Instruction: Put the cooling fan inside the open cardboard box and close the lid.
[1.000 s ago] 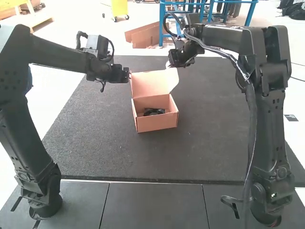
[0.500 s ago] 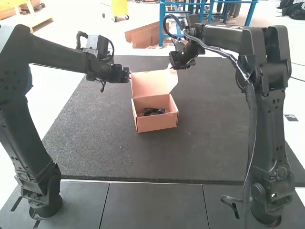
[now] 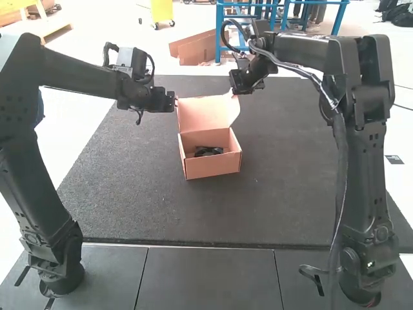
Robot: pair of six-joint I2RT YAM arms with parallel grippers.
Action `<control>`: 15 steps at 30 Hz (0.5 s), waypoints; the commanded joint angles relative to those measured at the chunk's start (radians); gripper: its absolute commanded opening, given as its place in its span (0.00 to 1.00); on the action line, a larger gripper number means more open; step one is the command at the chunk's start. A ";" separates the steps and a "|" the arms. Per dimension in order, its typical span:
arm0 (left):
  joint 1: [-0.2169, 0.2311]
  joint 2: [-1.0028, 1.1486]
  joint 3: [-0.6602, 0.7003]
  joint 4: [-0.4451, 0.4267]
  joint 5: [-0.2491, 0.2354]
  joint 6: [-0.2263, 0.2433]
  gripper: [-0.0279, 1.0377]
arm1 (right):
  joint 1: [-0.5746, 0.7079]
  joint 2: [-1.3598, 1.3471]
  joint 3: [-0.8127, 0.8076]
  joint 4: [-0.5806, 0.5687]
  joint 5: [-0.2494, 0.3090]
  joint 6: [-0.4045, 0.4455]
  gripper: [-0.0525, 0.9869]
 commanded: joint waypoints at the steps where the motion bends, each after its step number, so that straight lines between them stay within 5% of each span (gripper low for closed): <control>1: -0.003 -0.003 0.040 0.012 0.009 -0.010 0.93 | 0.010 -0.001 0.023 -0.039 -0.007 -0.016 0.04; 15: -0.003 -0.003 0.065 -0.024 0.009 -0.005 0.93 | 0.019 -0.020 0.021 -0.214 -0.030 -0.024 0.04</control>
